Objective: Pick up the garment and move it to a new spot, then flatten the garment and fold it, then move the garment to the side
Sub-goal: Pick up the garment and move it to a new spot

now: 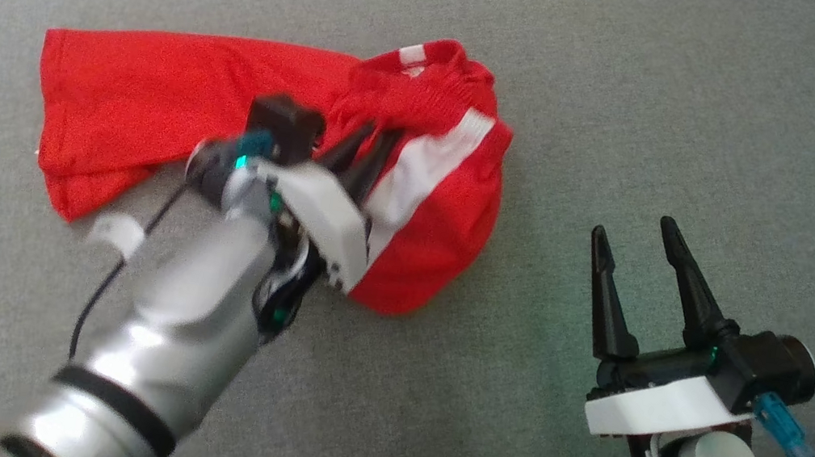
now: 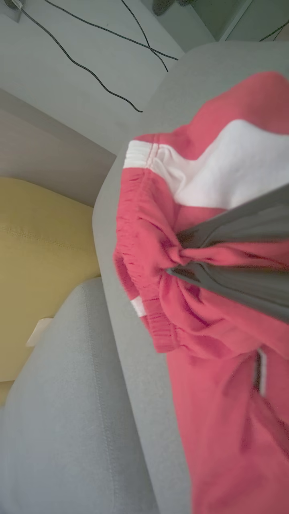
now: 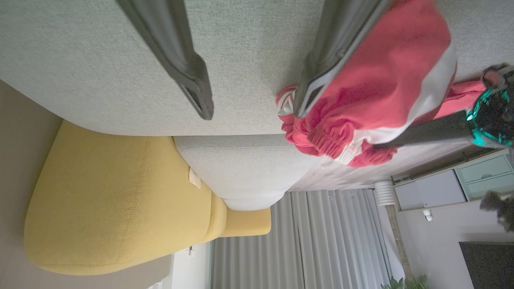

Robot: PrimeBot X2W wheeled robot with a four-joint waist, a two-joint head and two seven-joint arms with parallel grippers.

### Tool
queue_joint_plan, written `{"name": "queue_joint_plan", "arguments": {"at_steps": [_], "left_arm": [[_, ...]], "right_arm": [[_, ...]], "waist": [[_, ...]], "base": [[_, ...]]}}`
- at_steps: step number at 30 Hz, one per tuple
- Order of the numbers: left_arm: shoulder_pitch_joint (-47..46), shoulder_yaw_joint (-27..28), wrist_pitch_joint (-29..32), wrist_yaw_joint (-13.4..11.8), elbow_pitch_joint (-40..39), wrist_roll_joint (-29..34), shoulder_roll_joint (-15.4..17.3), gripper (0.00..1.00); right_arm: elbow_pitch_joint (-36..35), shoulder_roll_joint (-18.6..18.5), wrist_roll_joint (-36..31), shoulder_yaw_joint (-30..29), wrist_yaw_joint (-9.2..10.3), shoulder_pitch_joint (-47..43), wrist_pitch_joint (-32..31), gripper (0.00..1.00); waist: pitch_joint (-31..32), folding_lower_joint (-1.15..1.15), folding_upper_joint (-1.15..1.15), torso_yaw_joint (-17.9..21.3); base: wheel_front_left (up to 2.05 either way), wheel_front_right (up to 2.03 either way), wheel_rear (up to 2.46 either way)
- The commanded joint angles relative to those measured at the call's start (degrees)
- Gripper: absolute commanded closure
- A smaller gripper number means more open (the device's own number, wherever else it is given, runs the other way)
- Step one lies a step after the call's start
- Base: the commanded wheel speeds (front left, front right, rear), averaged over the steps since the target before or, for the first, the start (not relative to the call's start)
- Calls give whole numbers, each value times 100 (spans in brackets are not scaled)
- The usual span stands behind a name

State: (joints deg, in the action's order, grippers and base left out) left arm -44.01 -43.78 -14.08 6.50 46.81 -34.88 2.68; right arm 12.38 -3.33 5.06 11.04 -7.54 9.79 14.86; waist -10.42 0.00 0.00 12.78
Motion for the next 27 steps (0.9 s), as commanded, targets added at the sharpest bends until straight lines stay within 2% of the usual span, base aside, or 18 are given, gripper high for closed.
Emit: {"name": "queue_joint_plan", "arguments": {"at_steps": [1,3,4,5,10,16,21,25,27], "left_arm": [[-102,211,-85,-68,-219,87,67,100],[198,299,-88,-139,-470,240,38,100],[352,347,-89,-147,-618,288,30,80],[503,360,-89,-149,-815,303,26,0],[1015,333,-91,-393,-1537,640,22,0],[1726,932,-91,-792,-2214,1401,28,0],[2633,1606,-91,-961,-2836,1945,257,0],[3165,1966,-91,-1013,-3051,2146,370,0],[3313,1878,-91,-1086,-2978,2672,622,0]], "right_arm": [[-172,45,13,137,5,44,14,0],[-137,45,-2,160,5,6,14,0],[-130,45,-13,163,5,-16,14,0],[-121,45,-22,167,5,-37,14,0],[-26,45,-55,221,5,-178,14,0],[43,45,-1,237,5,-412,14,0],[58,45,-5,154,5,-604,14,0],[76,45,-25,142,5,-719,14,0],[85,45,-39,177,5,-767,14,0]], "waist": [[42,0,0,15],[82,0,0,-20],[110,0,0,-55],[150,0,0,-96],[499,0,0,-322],[968,0,0,-617],[1175,0,0,-922],[1234,0,0,-1076],[1241,0,0,-1134]], "base": [[0,0,0],[0,0,0],[0,0,0],[0,0,0],[0,0,0],[0,0,0],[0,0,0],[0,0,0],[0,0,0]]}}
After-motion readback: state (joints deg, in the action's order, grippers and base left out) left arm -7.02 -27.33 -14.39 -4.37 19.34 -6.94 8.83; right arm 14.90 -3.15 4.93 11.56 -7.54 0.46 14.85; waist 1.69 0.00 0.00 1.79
